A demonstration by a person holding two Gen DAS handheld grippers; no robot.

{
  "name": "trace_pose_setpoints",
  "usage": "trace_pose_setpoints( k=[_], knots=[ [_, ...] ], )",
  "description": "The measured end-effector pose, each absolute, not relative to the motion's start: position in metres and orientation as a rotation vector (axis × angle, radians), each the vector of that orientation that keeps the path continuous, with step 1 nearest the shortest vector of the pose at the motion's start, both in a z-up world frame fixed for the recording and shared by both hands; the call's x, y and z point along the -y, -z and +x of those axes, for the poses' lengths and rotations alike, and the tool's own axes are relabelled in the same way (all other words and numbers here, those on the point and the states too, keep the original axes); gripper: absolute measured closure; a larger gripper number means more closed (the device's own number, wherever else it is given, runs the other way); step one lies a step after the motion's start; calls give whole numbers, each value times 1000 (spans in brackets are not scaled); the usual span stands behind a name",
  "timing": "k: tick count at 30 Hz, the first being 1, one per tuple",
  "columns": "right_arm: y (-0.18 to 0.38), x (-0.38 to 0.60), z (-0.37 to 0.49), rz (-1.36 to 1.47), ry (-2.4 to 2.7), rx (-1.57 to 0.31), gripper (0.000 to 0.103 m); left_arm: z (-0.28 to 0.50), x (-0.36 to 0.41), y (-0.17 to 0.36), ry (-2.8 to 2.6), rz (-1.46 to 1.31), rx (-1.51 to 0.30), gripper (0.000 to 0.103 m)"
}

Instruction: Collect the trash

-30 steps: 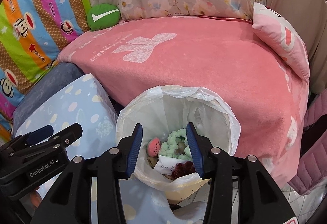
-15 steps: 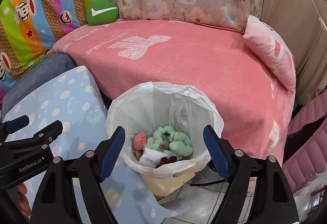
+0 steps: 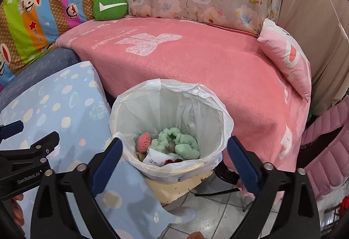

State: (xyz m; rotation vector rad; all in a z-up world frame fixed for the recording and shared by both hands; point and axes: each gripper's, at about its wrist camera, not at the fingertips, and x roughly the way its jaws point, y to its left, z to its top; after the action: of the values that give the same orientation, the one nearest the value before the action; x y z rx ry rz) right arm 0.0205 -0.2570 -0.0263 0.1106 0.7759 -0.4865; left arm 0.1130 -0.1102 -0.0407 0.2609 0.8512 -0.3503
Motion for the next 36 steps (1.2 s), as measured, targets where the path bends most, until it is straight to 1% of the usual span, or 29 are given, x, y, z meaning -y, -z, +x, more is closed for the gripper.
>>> trace_pose_setpoints(
  k=[7, 16, 36],
  knots=[
    [31, 258, 18, 92, 498, -782, 7, 111, 110, 47, 336, 260, -871, 11],
    [40, 258, 15, 81, 503, -804, 7, 109, 112, 48, 330, 265, -868, 7],
    [48, 268, 6, 78, 522, -826, 7, 104, 122, 52, 315, 253, -874, 7]
  ],
)
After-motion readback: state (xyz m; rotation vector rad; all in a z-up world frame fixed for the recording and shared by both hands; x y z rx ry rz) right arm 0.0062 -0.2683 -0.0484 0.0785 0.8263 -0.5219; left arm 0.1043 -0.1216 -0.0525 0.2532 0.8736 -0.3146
